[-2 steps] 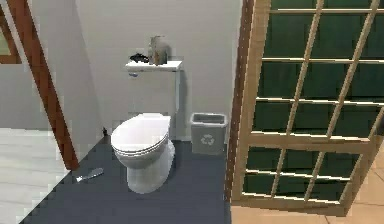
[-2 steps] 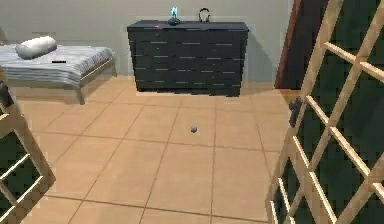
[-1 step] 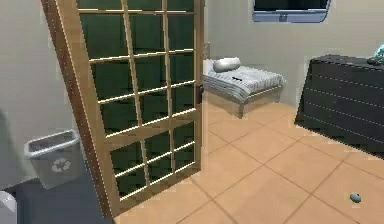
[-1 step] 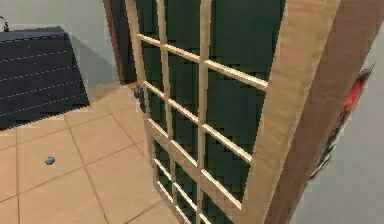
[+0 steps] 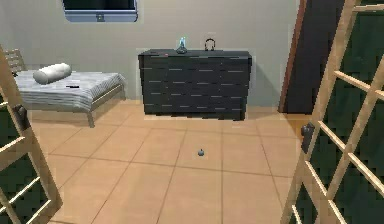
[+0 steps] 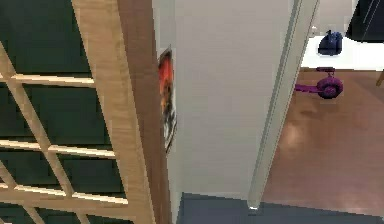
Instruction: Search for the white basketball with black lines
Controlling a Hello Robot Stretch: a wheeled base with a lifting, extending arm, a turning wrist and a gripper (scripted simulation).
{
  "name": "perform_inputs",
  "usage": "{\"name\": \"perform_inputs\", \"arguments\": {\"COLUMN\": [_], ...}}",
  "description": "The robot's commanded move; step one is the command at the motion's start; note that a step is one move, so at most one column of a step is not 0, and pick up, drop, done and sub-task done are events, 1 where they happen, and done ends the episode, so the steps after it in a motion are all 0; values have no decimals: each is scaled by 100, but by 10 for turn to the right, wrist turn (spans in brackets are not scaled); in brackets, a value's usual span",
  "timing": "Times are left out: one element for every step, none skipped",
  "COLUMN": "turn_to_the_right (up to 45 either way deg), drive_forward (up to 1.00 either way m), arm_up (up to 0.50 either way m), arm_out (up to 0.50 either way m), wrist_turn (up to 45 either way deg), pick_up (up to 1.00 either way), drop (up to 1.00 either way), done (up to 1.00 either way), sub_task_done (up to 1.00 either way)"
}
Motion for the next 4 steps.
{"name": "perform_inputs", "arguments": {"turn_to_the_right": [120,0,0,450], "drive_forward": [0,100,40,0], "arm_up": [0,0,0,0], "arm_out": [0,0,0,0], "wrist_turn": [0,0,0,0], "pick_up": [0,0,0,0], "drop": [0,0,0,0], "done": [0,0,0,0], "sub_task_done": [0,0,0,0]}}
